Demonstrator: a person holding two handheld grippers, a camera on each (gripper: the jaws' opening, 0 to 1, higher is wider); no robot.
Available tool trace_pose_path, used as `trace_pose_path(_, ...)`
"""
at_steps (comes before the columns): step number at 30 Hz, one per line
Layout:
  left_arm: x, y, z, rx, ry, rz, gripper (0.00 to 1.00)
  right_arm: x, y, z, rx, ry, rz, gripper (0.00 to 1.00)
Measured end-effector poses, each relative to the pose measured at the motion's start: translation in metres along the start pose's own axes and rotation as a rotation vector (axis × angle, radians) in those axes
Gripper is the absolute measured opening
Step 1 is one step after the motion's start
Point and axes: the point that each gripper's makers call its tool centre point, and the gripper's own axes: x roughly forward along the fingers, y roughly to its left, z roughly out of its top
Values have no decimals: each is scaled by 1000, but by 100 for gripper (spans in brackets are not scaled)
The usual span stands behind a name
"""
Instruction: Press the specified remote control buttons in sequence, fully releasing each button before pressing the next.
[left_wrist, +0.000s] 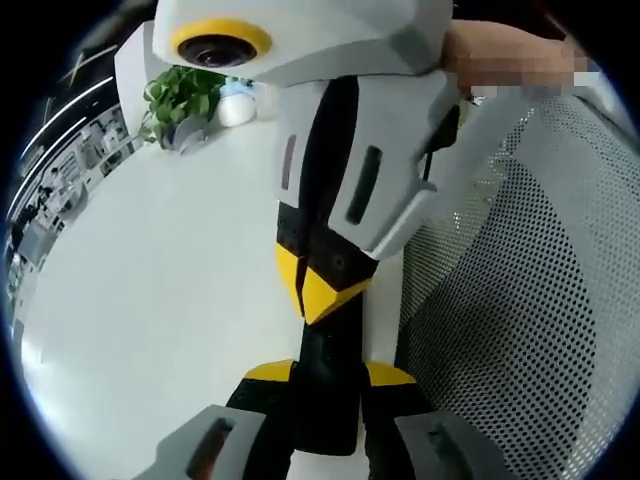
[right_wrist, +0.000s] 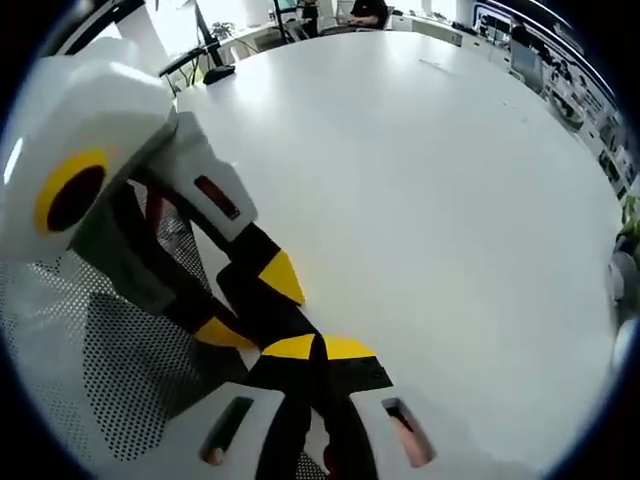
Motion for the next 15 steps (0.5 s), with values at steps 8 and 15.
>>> trace_pose_path(8, 0, 0, 0, 4, 3, -2, 24, 1, 0, 0, -9, -16, 2, 0)
trace_pose_path(15, 0, 0, 0, 4, 6, 0, 24, 1, -1, 1, 17, -16, 0, 0)
